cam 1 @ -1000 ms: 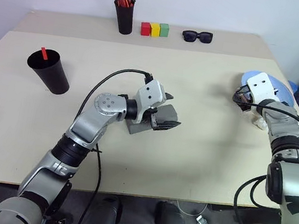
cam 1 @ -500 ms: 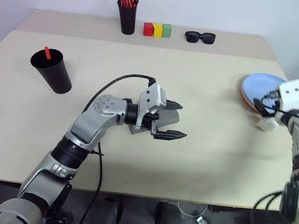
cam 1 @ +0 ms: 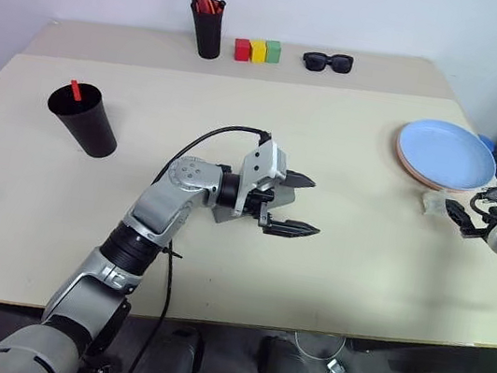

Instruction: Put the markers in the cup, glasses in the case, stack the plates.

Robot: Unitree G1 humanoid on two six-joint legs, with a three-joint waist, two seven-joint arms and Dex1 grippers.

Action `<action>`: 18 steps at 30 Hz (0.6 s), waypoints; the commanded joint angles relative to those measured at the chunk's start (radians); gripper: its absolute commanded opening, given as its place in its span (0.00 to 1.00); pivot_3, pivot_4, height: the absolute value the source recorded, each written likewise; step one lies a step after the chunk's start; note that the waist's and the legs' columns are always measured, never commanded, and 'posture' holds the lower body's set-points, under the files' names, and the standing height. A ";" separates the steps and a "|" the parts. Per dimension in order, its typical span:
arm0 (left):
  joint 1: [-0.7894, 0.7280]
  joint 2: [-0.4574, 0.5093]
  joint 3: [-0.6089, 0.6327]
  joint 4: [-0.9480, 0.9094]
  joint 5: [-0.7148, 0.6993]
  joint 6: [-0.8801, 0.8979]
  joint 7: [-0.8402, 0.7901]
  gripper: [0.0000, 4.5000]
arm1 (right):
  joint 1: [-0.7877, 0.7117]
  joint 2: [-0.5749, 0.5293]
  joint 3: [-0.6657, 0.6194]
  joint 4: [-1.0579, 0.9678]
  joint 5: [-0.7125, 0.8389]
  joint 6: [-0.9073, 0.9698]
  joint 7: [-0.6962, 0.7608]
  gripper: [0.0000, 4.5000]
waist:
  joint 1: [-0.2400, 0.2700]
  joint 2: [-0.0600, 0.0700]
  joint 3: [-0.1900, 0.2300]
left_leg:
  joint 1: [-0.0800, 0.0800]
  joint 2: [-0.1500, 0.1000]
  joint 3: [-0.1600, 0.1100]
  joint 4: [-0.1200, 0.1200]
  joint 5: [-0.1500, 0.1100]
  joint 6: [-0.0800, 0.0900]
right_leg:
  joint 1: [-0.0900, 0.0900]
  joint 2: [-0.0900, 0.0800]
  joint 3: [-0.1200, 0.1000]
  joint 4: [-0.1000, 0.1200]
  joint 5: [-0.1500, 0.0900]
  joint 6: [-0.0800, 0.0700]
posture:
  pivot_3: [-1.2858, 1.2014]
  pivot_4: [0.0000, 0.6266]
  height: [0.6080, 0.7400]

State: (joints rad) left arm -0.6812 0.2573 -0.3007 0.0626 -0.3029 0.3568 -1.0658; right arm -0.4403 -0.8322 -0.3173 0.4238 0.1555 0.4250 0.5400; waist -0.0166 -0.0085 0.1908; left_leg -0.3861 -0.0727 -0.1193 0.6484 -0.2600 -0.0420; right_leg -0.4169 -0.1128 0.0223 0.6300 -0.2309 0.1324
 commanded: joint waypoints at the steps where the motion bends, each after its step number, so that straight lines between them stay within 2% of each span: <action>1: -0.017 0.001 0.006 -0.021 0.006 -0.019 0.004 1.00 | -0.028 0.021 0.005 -0.026 0.023 0.020 0.004 0.99 | 0.000 0.000 0.000 | 0.000 0.000 0.000 0.000 0.000 0.000 | 0.000 0.000 0.000 0.000 0.000 0.000 | 0.52 0.24 1.00; 9: -0.004 0.015 0.014 -0.040 0.014 -0.010 0.020 1.00 | -0.046 0.059 0.050 0.015 0.024 0.032 0.027 0.99 | 0.000 0.000 0.000 | 0.000 0.000 0.000 0.000 0.000 0.000 | 0.000 0.000 0.000 0.000 0.000 0.000 | 0.52 0.24 1.00; 12: 0.000 0.021 0.015 -0.044 0.016 -0.009 0.029 1.00 | -0.064 0.064 0.055 0.050 0.020 0.024 0.023 0.80 | 0.001 0.000 0.000 | 0.000 0.000 0.000 0.000 0.000 0.000 | 0.000 0.000 0.000 0.000 0.000 0.000 | 0.52 0.24 1.00; 16: 0.003 0.025 0.015 -0.047 0.018 -0.008 0.038 1.00 | -0.069 0.066 0.061 0.062 0.016 0.015 0.019 0.37 | 0.000 0.000 0.000 | 0.000 0.000 0.000 0.000 0.000 0.000 | 0.000 0.000 0.000 0.000 0.000 0.000 | 0.52 0.24 1.00; 18: 0.005 0.026 0.014 -0.047 0.019 -0.009 0.040 1.00 | -0.066 0.065 0.062 0.059 0.009 0.006 0.009 0.12 | 0.000 0.000 0.000 | 0.000 0.000 0.000 0.000 0.000 0.000 | 0.000 0.000 0.000 0.000 0.000 0.000 | 0.52 0.24 1.00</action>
State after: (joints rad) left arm -0.6771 0.2784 -0.2998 0.0552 -0.2836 0.3590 -1.0287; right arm -0.4930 -0.7618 -0.2488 0.4935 0.1686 0.4472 0.5557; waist -0.0168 -0.0084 0.1907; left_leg -0.3862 -0.0727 -0.1194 0.6482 -0.2601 -0.0419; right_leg -0.4170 -0.1128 0.0223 0.6299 -0.2308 0.1326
